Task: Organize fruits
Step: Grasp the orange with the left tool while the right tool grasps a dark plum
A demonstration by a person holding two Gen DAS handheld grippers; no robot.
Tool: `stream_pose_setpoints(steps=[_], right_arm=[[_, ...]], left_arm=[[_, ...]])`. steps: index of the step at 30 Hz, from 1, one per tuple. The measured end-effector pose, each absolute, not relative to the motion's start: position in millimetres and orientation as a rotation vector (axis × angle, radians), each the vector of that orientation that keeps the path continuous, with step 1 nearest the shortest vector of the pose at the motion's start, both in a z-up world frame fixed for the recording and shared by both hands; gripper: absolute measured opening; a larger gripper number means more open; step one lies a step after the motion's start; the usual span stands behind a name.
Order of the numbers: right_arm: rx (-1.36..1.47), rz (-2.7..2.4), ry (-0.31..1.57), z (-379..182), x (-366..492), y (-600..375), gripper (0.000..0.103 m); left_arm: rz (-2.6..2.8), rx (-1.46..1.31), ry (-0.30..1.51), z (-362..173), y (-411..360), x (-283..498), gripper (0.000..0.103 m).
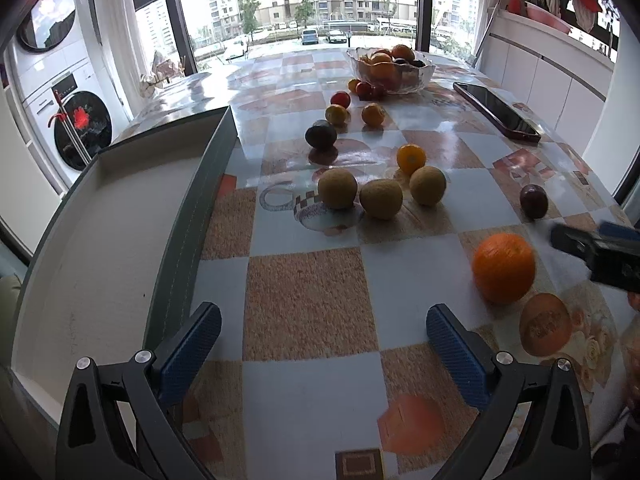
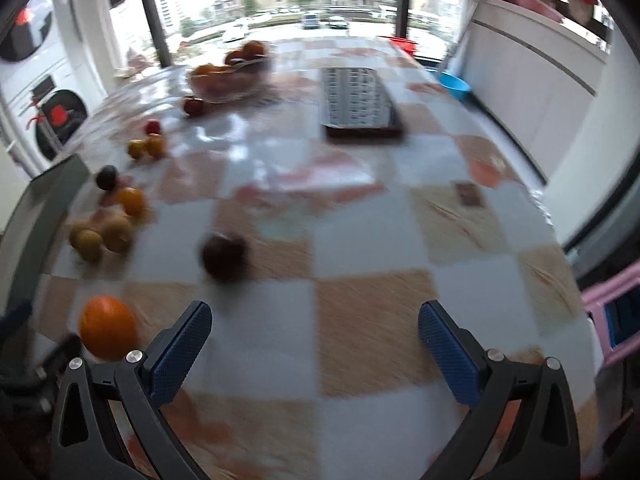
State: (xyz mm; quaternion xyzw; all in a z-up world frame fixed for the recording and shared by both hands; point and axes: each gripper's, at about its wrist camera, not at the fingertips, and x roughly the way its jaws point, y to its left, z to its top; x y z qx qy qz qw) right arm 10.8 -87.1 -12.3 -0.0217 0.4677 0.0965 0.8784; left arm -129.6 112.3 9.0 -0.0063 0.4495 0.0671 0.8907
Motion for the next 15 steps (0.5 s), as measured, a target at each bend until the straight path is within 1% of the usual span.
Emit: stream_pose_setpoints(steps=[2, 4, 5, 6, 7, 8, 9, 10, 15], right_arm=[[-0.048, 0.230, 0.974, -10.8, 17.4, -75.4, 0.102], [-0.049, 0.260, 0.980, -11.4, 23.3, -66.0, 0.095], [-0.057, 0.267, 0.986, -12.2, 25.7, -61.3, 0.089], [-0.085, 0.264, 0.976, -11.7, 26.6, -55.3, 0.075], [-0.106, 0.266, 0.967, -11.5, 27.8, -52.3, 0.067], [-0.125, 0.275, 0.962, -10.7, 28.2, -49.7, 0.048], [-0.124, 0.288, 0.963, -10.0, 28.0, -50.7, 0.034], [-0.099, 0.314, 0.967, -8.2, 26.4, -53.5, 0.032], [-0.030, 0.308, 0.979, -7.1, 15.1, -78.6, 0.032]], left_arm=[[0.130, -0.026, 0.930, 12.3, 111.1, -133.4, 0.103], [0.119, -0.030, 0.921, 16.3, 109.1, -135.1, 0.103], [0.111, -0.029, 0.914, 19.1, 106.8, -135.2, 0.103], [0.100, -0.024, 0.909, 22.1, 103.4, -134.5, 0.103], [0.094, -0.022, 0.906, 23.8, 101.3, -133.9, 0.103], [0.081, -0.014, 0.901, 26.2, 96.1, -132.0, 0.103], [0.074, -0.009, 0.899, 27.4, 92.9, -130.7, 0.103], [0.065, -0.001, 0.898, 28.3, 88.3, -128.8, 0.103], [0.014, 0.022, 0.889, 31.0, 62.5, -115.2, 0.103]])
